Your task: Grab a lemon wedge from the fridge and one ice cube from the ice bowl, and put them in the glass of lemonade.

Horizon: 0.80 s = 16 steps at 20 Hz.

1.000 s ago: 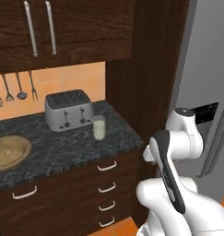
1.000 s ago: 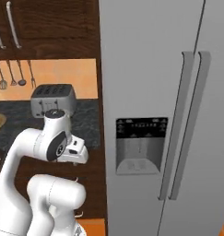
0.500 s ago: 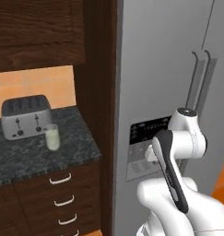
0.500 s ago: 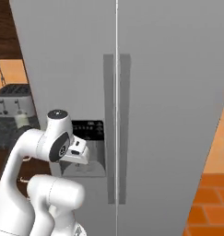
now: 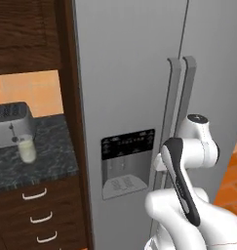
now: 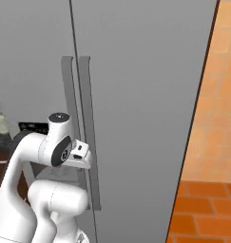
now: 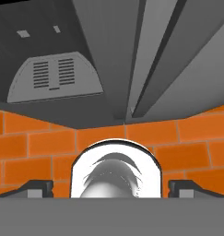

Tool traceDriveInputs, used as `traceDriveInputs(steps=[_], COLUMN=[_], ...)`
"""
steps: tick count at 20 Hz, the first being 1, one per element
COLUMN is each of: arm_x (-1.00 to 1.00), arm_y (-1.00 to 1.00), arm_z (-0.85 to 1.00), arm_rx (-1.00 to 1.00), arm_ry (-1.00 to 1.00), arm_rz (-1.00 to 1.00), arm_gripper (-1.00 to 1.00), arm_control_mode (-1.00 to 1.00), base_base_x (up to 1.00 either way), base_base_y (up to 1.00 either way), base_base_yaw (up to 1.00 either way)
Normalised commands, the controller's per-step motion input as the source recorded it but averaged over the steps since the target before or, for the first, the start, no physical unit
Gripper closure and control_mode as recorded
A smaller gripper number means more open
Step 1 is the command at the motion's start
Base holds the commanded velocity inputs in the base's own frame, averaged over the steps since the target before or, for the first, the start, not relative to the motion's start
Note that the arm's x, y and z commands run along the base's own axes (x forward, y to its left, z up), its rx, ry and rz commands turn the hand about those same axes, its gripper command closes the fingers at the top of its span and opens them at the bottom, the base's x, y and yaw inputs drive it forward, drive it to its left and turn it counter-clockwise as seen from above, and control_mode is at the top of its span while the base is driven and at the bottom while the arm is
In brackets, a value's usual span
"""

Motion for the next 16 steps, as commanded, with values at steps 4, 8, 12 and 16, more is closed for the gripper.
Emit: traceDriveInputs(steps=[4,8,12,16], arm_x=[0.00,0.00,0.00,0.00], arm_y=[0.00,0.00,0.00,0.00], arm_z=[0.00,0.00,0.00,0.00], arm_rx=[0.00,0.00,0.00,0.00], arm_ry=[0.00,0.00,0.00,0.00], arm_rz=[0.00,0.00,0.00,0.00], arm_gripper=[-1.00,-1.00,-1.00,-1.00], arm_control_mode=[1.00,1.00,1.00,1.00], base_base_x=[-0.20,-0.01,-0.10,-0.59], base_base_y=[-0.23,-0.64,-0.46,0.08], base_base_yaw=[0.12,0.17,0.11,0.01])
